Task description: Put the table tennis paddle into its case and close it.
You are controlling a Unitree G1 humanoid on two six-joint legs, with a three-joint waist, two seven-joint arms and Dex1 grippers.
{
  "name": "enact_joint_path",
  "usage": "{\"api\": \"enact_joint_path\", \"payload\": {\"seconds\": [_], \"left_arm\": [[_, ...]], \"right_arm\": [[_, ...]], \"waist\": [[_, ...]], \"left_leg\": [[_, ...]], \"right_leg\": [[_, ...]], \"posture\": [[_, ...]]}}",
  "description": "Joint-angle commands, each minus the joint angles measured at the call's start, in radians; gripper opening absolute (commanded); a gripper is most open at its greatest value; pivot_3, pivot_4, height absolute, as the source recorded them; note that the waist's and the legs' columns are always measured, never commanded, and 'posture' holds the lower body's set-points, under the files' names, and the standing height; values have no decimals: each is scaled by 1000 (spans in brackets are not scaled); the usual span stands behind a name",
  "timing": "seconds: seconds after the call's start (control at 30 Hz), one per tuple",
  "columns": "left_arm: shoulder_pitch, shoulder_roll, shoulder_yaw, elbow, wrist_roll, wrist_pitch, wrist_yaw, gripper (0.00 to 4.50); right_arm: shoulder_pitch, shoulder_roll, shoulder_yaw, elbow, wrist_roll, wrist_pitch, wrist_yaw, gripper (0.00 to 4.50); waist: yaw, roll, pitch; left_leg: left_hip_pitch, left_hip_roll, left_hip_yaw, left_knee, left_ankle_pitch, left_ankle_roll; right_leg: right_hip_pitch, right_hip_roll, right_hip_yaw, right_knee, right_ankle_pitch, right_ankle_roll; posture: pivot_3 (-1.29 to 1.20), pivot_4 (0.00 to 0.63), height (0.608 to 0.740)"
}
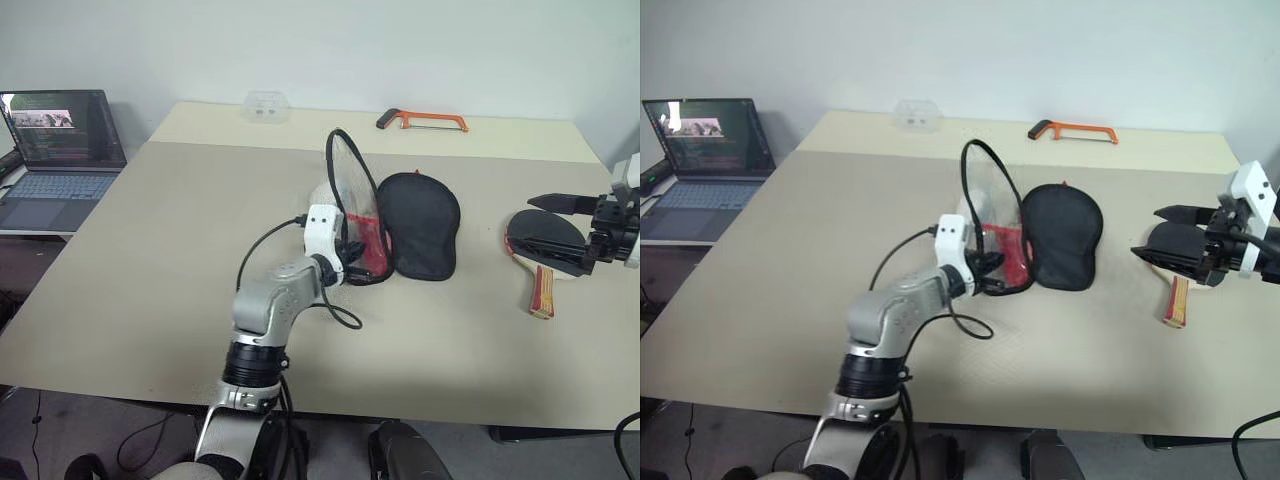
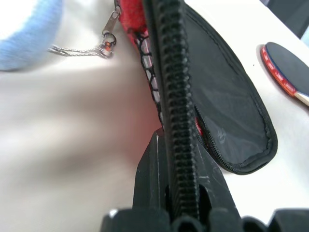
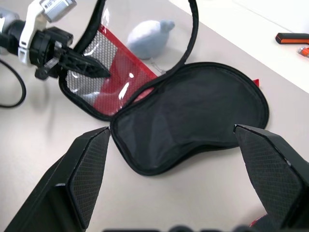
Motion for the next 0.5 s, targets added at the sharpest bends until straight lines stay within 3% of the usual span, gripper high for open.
{"api": "enact_joint_path", "payload": {"seconds": [0.03, 0.37, 0.5], "left_arm": [[0, 0, -13, -43, 0, 12, 6, 35], [27, 26, 4, -75, -2, 65, 23, 35], [14, 27, 21, -74, -18, 73, 8, 963]], "right_arm": [[-7, -30, 3, -39, -2, 42, -26, 4500], [11, -16, 16, -72, 5, 60, -44, 4500], [-14, -5, 11, -56, 16, 128, -95, 4500]], "waist": [[-1, 0, 0], [-1, 0, 0], [-1, 0, 0]], "left_leg": [[0, 0, 0, 0, 0, 0], [0, 0, 0, 0, 0, 0], [0, 0, 0, 0, 0, 0]], "right_leg": [[0, 0, 0, 0, 0, 0], [0, 0, 0, 0, 0, 0], [0, 0, 0, 0, 0, 0]], "posture": [[0, 150, 740], [0, 150, 740], [0, 150, 740]]}}
